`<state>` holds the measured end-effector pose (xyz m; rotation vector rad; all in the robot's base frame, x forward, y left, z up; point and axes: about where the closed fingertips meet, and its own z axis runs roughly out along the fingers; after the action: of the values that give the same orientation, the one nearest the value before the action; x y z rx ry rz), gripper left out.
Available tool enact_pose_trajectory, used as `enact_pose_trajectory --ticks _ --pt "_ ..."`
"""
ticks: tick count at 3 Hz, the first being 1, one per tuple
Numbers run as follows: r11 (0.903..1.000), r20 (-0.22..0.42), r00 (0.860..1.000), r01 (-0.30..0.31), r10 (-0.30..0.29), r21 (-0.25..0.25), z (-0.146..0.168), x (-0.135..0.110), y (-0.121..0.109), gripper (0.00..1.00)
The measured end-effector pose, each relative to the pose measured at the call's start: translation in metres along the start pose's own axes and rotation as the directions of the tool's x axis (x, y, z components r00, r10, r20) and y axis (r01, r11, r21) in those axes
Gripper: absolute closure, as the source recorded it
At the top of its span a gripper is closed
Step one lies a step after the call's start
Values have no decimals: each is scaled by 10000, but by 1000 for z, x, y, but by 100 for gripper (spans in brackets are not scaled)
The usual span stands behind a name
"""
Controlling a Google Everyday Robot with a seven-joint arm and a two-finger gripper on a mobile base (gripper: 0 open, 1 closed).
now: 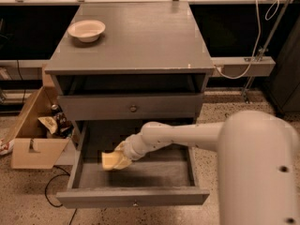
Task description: Pick sponge from middle drawer and place on counter
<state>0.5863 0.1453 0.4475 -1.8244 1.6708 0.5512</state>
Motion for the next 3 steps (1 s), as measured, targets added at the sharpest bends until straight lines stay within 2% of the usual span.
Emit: enact_pose_trajectory --ticks 1,2,3 --pt "9957 3 9991 -431 433 826 -86 18 1 100" --pt "9875 -102 9971 -737 759 1395 -153 36 -5 100" --pt "9877 -97 9971 -728 749 1385 -152 36 -5 100"
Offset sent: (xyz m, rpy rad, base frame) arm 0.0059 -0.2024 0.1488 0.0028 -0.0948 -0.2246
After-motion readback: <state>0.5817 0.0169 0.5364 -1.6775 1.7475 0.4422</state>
